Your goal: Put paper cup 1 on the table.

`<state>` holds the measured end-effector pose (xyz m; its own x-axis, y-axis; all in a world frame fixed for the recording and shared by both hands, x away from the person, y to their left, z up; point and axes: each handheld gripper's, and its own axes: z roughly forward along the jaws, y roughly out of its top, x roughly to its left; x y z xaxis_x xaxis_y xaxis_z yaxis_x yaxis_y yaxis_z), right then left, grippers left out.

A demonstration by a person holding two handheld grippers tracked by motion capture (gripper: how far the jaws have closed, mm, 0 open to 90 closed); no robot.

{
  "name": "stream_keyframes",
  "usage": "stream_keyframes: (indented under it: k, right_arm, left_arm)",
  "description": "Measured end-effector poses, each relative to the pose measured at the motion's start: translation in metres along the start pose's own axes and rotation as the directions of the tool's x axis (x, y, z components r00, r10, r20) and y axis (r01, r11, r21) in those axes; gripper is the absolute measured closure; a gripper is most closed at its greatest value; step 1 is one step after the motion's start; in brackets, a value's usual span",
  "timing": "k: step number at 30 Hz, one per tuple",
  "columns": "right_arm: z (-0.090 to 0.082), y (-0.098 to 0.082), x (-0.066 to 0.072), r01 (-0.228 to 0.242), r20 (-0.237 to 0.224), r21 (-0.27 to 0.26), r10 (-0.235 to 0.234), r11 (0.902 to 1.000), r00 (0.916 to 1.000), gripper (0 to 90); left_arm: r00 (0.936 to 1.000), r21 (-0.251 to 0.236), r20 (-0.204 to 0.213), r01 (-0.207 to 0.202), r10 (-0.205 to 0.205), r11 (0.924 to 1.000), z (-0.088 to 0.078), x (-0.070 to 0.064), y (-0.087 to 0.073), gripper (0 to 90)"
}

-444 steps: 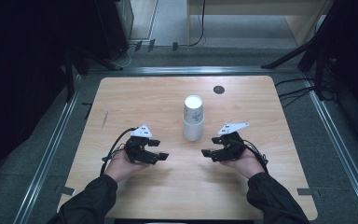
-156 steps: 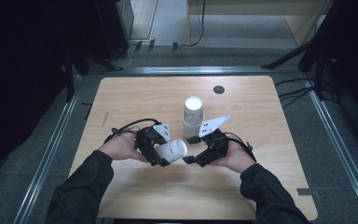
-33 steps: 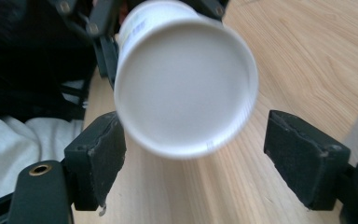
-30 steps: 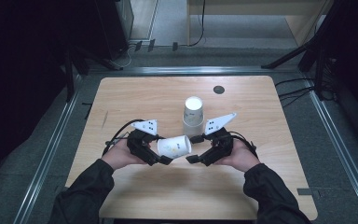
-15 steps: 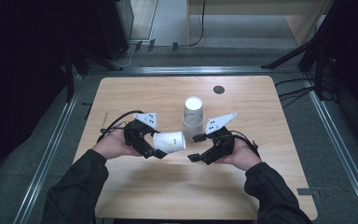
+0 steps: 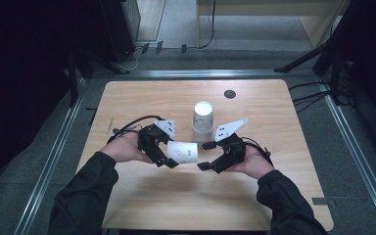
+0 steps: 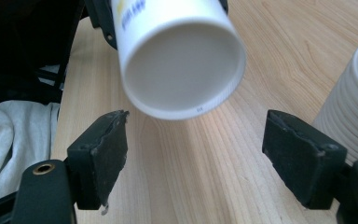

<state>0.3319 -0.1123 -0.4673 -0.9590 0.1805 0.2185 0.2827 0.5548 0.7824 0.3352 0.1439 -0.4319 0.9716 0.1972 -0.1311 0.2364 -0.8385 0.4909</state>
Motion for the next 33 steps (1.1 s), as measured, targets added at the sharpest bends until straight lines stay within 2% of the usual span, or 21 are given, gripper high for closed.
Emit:
stream_keyframes:
  k: [2, 3, 5, 19, 26, 33]
  right_arm:
    - [0.002, 0.000, 0.001, 0.011, -0.001, 0.001, -0.011, 0.9999, 0.9999, 22.7]
    - [0.002, 0.000, 0.001, 0.011, -0.001, 0.001, -0.011, 0.9999, 0.9999, 22.7]
    - [0.005, 0.001, 0.003, 0.018, -0.010, 0.008, -0.018, 0.9998, 0.9998, 23.0]
    - [0.032, 0.004, 0.007, 0.064, -0.052, 0.064, -0.060, 0.9959, 0.9968, 25.3]
    - [0.044, 0.005, 0.009, 0.078, -0.080, 0.085, -0.072, 0.9933, 0.9942, 27.4]
    - [0.047, 0.007, 0.011, 0.101, -0.070, 0.097, -0.095, 0.9902, 0.9931, 32.5]
  left_arm:
    - [1.0000, 0.044, -0.003, -0.006, 0.006, 0.9990, 0.006, -0.001, 0.000, 23.1]
    - [1.0000, 0.044, -0.003, -0.006, 0.006, 0.9990, 0.006, -0.001, 0.000, 23.1]
    - [1.0000, 0.076, -0.004, -0.002, 0.003, 0.9971, 0.012, -0.002, 0.001, 23.1]
    - [0.9997, 0.159, 0.021, 0.009, -0.013, 0.9873, 0.029, -0.004, 0.006, 23.1]
    - [0.9994, 0.157, 0.036, -0.006, 0.001, 0.9875, 0.030, -0.008, 0.009, 23.1]
    - [0.9991, 0.143, 0.042, -0.014, 0.008, 0.9897, 0.029, -0.009, 0.009, 23.0]
